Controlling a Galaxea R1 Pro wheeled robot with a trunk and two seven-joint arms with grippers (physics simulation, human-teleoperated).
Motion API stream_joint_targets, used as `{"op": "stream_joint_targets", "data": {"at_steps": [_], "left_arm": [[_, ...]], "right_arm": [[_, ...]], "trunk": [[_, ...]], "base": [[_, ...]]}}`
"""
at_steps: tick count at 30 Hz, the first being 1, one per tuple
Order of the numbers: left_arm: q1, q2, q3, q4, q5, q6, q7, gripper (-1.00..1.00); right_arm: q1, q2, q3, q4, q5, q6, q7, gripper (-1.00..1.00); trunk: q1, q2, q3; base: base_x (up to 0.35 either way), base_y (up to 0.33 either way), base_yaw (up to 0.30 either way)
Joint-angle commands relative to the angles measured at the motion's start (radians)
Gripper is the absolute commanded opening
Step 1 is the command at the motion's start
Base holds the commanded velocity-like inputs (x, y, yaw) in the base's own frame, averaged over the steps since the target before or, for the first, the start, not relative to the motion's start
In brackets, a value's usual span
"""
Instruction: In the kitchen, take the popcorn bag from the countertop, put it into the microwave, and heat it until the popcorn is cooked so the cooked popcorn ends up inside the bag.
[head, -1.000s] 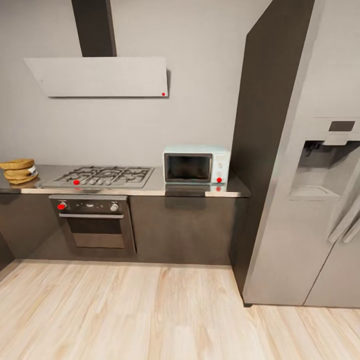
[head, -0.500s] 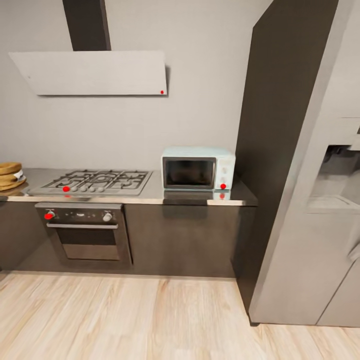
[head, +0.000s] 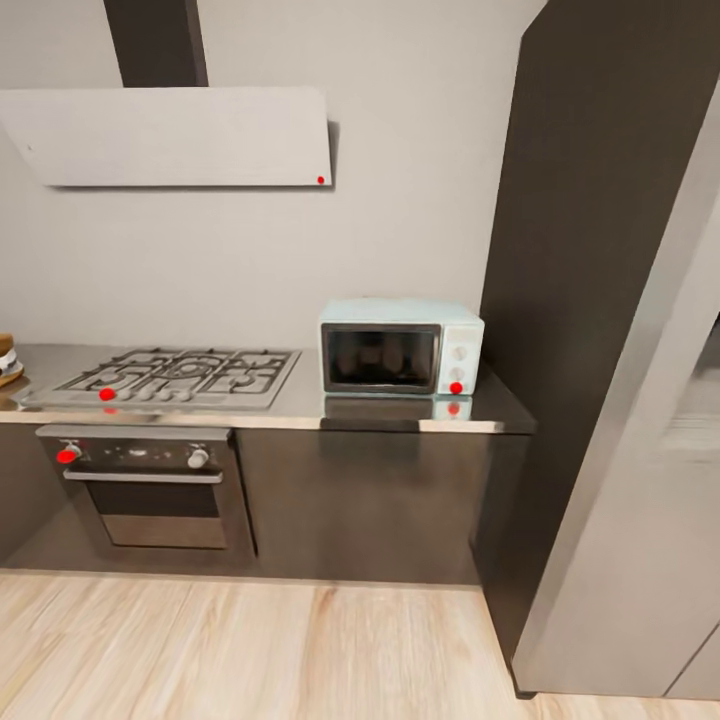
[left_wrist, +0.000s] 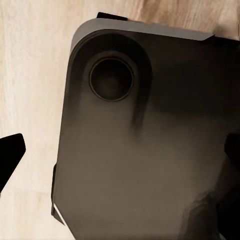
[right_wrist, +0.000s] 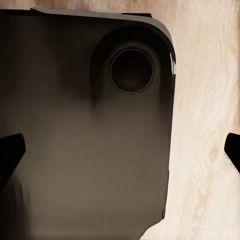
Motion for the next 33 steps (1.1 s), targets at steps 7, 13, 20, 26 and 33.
{"op": "stream_joint_targets", "data": {"at_steps": [7, 13, 20, 26, 33], "left_arm": [[0.0, 0.0, 0.0, -0.001, 0.006, 0.0, 0.001, 1.0], [0.0, 0.0, 0.0, -0.001, 0.006, 0.0, 0.001, 1.0], [0.0, 0.0, 0.0, -0.002, 0.006, -0.001, 0.001, 1.0], [0.0, 0.001, 0.0, -0.004, 0.006, -0.002, 0.001, 1.0], [0.0, 0.001, 0.001, -0.007, 0.006, -0.002, 0.001, 1.0]], "right_arm": [[0.0, 0.0, 0.0, 0.0, 0.0, -0.003, 0.0, 1.0], [0.0, 0.0, 0.0, 0.0, 0.0, -0.003, 0.0, 1.0], [0.0, -0.002, 0.0, 0.0, 0.0, -0.004, 0.0, 1.0], [0.0, -0.002, 0.001, 0.0, 0.0, -0.005, 0.0, 1.0], [0.0, -0.001, 0.001, 0.0, 0.002, -0.005, 0.0, 1.0]], "trunk": [[0.001, 0.0, -0.001], [0.001, 0.0, -0.001], [0.001, 0.0, -0.001], [0.001, 0.0, -0.001], [0.001, 0.0, -0.001]], "base": [[0.326, 0.0, 0.0], [0.326, 0.0, 0.0], [0.326, 0.0, 0.0], [0.252, 0.0, -0.038], [0.02, 0.0, -0.18]]}}
